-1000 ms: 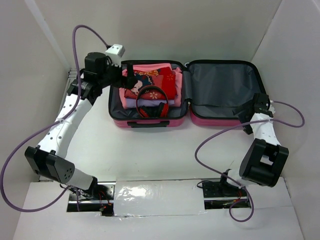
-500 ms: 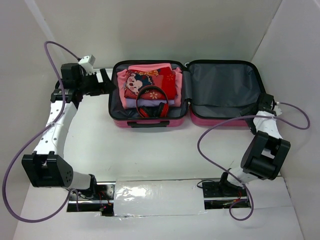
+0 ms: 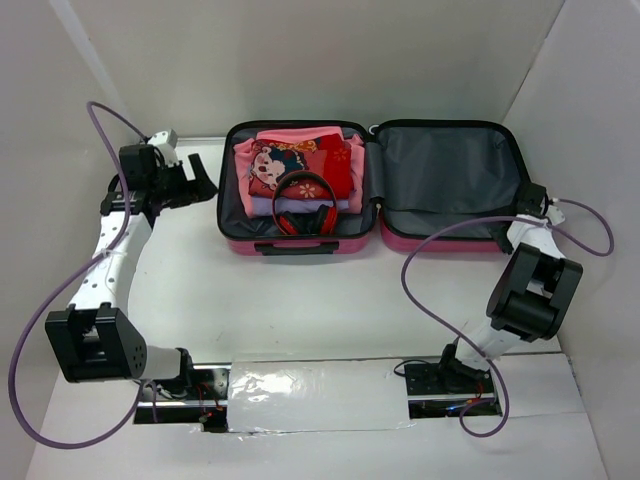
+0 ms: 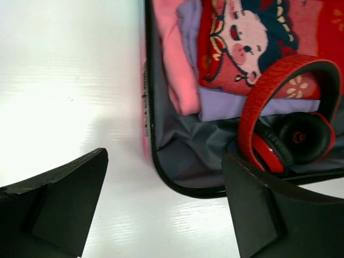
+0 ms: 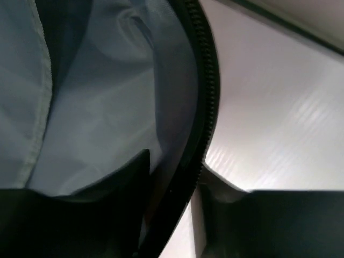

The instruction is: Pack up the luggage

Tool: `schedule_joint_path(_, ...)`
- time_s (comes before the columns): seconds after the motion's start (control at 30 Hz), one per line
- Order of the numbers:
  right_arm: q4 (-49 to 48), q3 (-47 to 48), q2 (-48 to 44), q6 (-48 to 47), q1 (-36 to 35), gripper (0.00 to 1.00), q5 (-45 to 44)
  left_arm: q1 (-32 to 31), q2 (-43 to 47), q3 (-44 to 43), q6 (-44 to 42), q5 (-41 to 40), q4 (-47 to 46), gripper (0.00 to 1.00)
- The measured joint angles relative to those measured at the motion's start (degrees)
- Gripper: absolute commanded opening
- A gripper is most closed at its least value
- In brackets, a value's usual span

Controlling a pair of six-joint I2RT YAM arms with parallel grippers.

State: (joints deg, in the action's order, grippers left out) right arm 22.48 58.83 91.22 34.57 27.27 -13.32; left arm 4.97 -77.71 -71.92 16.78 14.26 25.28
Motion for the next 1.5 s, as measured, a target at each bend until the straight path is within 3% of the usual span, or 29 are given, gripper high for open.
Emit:
schedule_joint_path(0.07,0.0,0.1,0.2,0.1,0.0,0.00,-0.9,0.4,0.5,1.4,0.0,-1.0,-0.6,0.99)
schedule_joint_path(0.27,0.2,2.4,0.8,4.6,-1.4,0.00,-4.4,0.9,1.0,5.1,0.1,-5.1,-1.0,0.99)
schedule_joint_path(0.47,2.4,4.3,-2.4,3.5,-7.8,0.00,-14.1,1.0,-2.4,5.7,1.0,-9.4,-1.1,0.99)
schedule_joint_path(0.73,1.7,5.8,-15.5,-4.3,-21.4,0.00,-31.8,2.5,-9.9,5.7,3.1,-11.8,-1.1,0.97)
schedule_joint_path(0.9,-2.0,6.5,-22.3,-12.4,-30.0,0.00,-38.4,3.6,-12.8,5.6,3.4,-12.9,-1.2,0.97)
schedule_joint_path(1.23,-6.3,12.9,-24.2,-25.2,-43.8,0.00,-39.4,3.7,-16.1,5.3,4.6,-15.1,-2.4,0.95)
schedule_joint_path(1.5,-12.3,16.0,-26.0,-32.0,-59.0,0.00,-34.2,4.3,-17.9,5.3,3.9,-11.7,-4.3,0.86)
